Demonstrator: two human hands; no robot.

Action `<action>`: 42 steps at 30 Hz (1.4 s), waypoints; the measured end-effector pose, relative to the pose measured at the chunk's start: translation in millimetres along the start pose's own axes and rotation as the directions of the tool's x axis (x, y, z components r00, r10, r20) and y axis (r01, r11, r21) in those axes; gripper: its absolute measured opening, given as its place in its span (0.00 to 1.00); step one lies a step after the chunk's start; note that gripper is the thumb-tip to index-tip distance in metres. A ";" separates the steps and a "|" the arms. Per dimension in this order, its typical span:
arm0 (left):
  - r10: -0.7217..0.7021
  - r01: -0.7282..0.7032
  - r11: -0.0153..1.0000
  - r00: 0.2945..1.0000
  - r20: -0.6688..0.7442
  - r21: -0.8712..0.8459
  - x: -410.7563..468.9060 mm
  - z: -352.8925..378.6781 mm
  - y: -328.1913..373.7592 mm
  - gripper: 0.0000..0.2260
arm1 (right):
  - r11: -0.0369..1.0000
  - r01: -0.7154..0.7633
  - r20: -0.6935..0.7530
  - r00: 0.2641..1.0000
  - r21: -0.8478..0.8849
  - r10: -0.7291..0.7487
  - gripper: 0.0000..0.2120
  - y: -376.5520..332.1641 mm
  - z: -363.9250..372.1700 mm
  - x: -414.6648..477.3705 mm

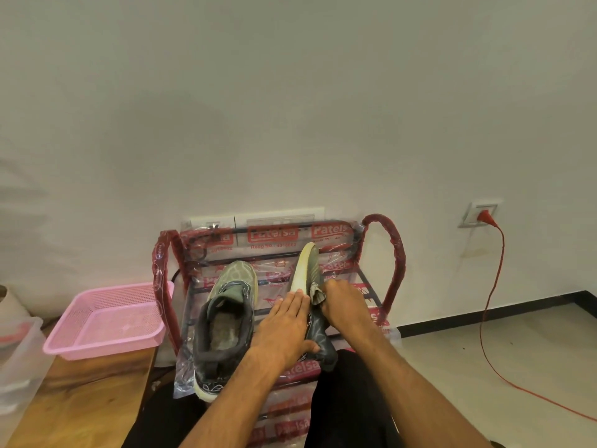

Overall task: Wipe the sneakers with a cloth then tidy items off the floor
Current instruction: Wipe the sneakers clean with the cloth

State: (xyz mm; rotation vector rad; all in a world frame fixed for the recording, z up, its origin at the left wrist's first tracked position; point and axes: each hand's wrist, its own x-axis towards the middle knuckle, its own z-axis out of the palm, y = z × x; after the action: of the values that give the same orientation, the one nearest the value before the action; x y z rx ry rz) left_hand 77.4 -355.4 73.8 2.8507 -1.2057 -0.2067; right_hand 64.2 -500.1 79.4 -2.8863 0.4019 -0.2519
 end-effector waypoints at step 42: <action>-0.005 0.005 1.000 0.999 0.042 0.007 -1.0 -1.6 -0.7 0.41 | 0.999 -0.047 -0.055 0.997 0.002 0.047 0.08 11.1 6.1 11.5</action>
State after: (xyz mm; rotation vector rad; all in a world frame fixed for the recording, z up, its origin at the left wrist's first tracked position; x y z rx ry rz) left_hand 77.4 -354.3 75.4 2.8698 -1.2090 -0.2639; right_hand 73.5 -512.6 72.5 -2.8705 0.4792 -0.3239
